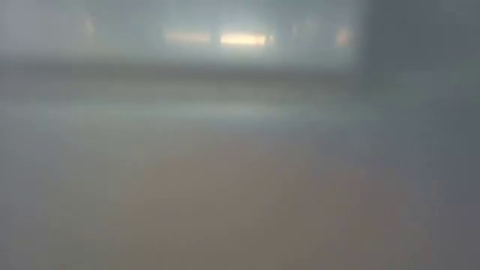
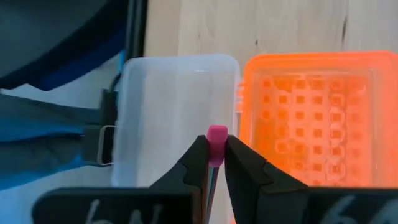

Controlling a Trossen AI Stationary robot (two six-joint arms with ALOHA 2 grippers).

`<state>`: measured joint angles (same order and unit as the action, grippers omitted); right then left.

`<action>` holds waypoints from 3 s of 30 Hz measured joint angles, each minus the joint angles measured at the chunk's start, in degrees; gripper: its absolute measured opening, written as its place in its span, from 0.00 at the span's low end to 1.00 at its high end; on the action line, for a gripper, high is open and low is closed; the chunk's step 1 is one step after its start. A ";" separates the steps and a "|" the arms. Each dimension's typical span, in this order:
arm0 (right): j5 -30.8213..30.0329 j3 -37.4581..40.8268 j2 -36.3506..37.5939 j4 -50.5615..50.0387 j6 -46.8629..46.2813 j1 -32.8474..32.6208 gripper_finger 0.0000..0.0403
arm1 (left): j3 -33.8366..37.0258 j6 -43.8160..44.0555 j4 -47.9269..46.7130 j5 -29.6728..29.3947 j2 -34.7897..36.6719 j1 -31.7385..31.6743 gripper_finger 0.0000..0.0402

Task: Pack school essentials
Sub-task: Put the right black pencil into the orange supply box

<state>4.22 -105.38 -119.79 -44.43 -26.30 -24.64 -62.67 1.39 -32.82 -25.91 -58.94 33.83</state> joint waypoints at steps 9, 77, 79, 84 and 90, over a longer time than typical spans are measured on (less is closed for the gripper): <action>0.91 0.02 -2.18 0.09 2.80 0.00 0.10 | 0.00 0.02 0.05 0.00 -0.11 0.74 0.00; 7.29 6.45 -4.26 10.52 16.00 0.07 0.13 | 0.00 -0.04 0.05 0.00 -0.11 0.70 0.00; 7.58 6.45 -4.44 9.49 16.34 0.04 0.13 | 0.00 -0.04 0.05 0.01 -0.11 0.70 0.00; 7.48 6.43 -5.65 8.96 16.37 0.04 0.13 | 0.00 -0.07 0.03 0.02 -0.09 0.71 0.00; 7.46 6.45 -6.18 8.55 16.26 0.04 0.13 | 0.02 -0.07 -0.22 0.09 -0.07 0.74 0.00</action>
<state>11.68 -98.94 -125.97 -35.88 -10.04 -24.60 -62.65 1.32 -33.05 -25.82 -59.00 34.57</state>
